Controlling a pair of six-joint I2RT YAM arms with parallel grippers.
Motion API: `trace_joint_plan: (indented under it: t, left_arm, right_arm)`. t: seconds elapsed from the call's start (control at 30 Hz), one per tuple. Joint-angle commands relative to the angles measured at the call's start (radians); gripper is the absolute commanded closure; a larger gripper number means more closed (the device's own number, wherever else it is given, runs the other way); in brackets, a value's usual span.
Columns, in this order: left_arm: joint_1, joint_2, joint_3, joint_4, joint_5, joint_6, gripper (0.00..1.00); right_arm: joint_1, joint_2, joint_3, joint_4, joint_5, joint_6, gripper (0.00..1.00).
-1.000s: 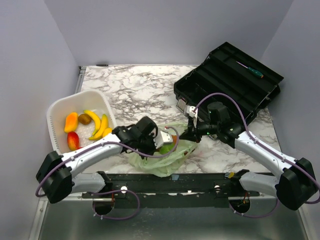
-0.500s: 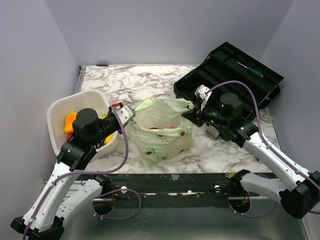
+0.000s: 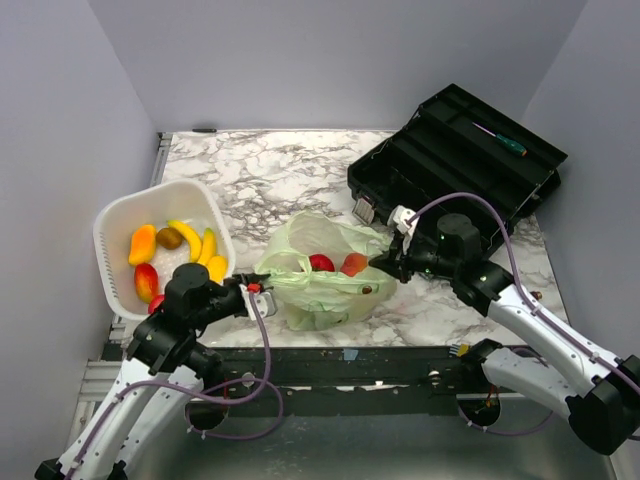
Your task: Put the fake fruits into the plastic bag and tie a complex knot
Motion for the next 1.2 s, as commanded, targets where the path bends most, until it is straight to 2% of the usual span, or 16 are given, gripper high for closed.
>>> trace_joint_plan:
  t: [0.0, 0.1, 0.13, 0.17, 0.23, 0.33, 0.43, 0.53, 0.63, 0.83, 1.0, 1.17]
  left_arm:
    - [0.004, 0.025, 0.105, -0.13, 0.099, -0.097, 0.55]
    - [0.003, 0.125, 0.241, -0.157, 0.121, -0.204, 0.21]
    - [0.004, 0.164, 0.29, -0.153, 0.121, -0.245, 0.13]
    - [0.004, 0.217, 0.356, -0.15, 0.125, -0.288, 0.07]
    - [0.004, 0.319, 0.476, -0.158, 0.146, -0.341, 0.02]
    - [0.004, 0.457, 0.636, -0.159, 0.157, -0.387, 0.02]
    - [0.003, 0.549, 0.715, -0.099, 0.148, -0.4, 0.02]
    - [-0.008, 0.652, 0.792, -0.044, 0.175, -0.401, 0.09]
    - [-0.062, 0.765, 0.895, -0.044, 0.165, -0.375, 0.14]
    - [-0.212, 0.94, 1.079, -0.09, 0.091, -0.276, 0.17]
    - [-0.296, 1.007, 1.11, -0.097, 0.033, -0.217, 0.24]
    - [-0.321, 1.024, 1.087, -0.115, 0.036, -0.189, 0.31]
  right_arm:
    - [0.001, -0.006, 0.006, 0.009, -0.102, -0.054, 0.99]
    - [0.0, -0.002, 0.023, 0.024, -0.126, -0.061, 0.99]
    - [0.001, -0.004, 0.032, 0.026, -0.125, -0.062, 0.98]
    - [0.001, -0.006, 0.039, 0.029, -0.123, -0.058, 0.92]
    - [0.001, -0.013, 0.061, 0.031, -0.113, -0.049, 0.77]
    - [0.001, -0.026, 0.091, 0.036, -0.073, -0.025, 0.74]
    - [0.001, -0.038, 0.113, 0.045, -0.034, -0.011, 0.74]
    - [0.001, -0.041, 0.129, 0.055, -0.021, -0.011, 0.75]
    - [0.001, -0.038, 0.154, 0.043, -0.035, -0.02, 0.75]
    - [0.001, -0.016, 0.193, 0.019, -0.078, -0.046, 0.75]
    - [0.001, -0.004, 0.208, 0.017, -0.091, -0.051, 0.75]
    - [0.001, -0.001, 0.22, 0.006, -0.083, -0.052, 0.76]
